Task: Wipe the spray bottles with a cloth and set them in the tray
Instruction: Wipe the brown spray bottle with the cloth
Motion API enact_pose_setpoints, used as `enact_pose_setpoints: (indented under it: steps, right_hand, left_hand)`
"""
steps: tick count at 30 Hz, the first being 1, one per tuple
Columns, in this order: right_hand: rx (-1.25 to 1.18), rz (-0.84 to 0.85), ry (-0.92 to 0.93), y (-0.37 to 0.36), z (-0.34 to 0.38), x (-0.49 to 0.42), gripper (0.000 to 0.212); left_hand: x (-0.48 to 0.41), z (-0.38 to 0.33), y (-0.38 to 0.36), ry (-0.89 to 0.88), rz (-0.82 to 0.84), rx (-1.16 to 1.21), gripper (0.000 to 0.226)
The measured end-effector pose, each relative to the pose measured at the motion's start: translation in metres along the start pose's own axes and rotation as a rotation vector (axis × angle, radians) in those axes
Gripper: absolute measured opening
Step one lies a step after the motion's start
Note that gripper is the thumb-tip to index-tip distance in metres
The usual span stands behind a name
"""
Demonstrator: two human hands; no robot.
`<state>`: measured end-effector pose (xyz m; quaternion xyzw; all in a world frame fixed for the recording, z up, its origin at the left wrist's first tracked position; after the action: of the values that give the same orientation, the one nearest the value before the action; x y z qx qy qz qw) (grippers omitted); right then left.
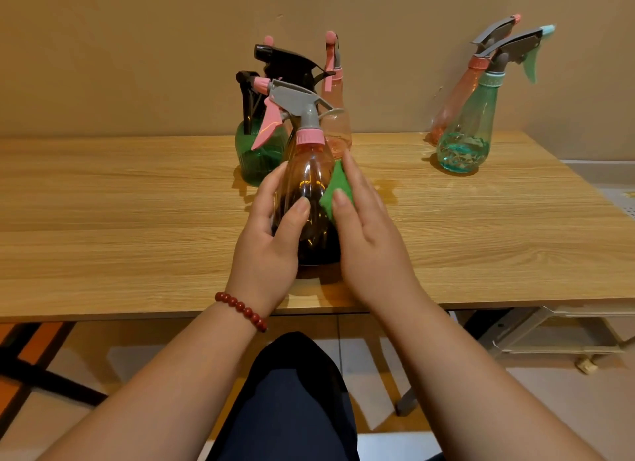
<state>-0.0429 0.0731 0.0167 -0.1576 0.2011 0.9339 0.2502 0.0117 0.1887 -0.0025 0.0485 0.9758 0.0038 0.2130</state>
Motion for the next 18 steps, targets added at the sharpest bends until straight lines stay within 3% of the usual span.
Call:
enact_pose_setpoints:
  steps: [4,11,16,18]
  right_hand:
    - [-0.137,0.006,-0.157,0.003,0.001,-0.012,0.045]
    - [0.039,0.0,0.015,-0.011,-0.001,0.025,0.057]
    - [-0.114,-0.011,-0.201,-0.006,-0.002,0.006,0.046]
    - [-0.111,-0.024,-0.201,-0.008,0.0,0.008,0.045]
  left_hand:
    - [0.002,0.001,0.001,0.013,0.006,0.033,0.055]
    - [0.001,0.002,0.003,0.01,-0.04,0.009,0.061]
    - [0.002,0.001,0.004,-0.001,-0.049,0.022,0.061]
    - [0.002,0.003,0.004,0.001,-0.062,0.021,0.062]
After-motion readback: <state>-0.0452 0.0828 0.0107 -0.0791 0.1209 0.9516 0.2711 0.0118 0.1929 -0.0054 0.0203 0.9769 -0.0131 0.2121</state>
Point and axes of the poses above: each hand's wrist, its own x-axis away from the middle knuckle, its own y-axis out of the back of the hand, z = x × y, the point moved 3 cm from there along -x, towards the middle knuckle, and after that the axes turned 12 degrees about -z, right-handed, at the moved point
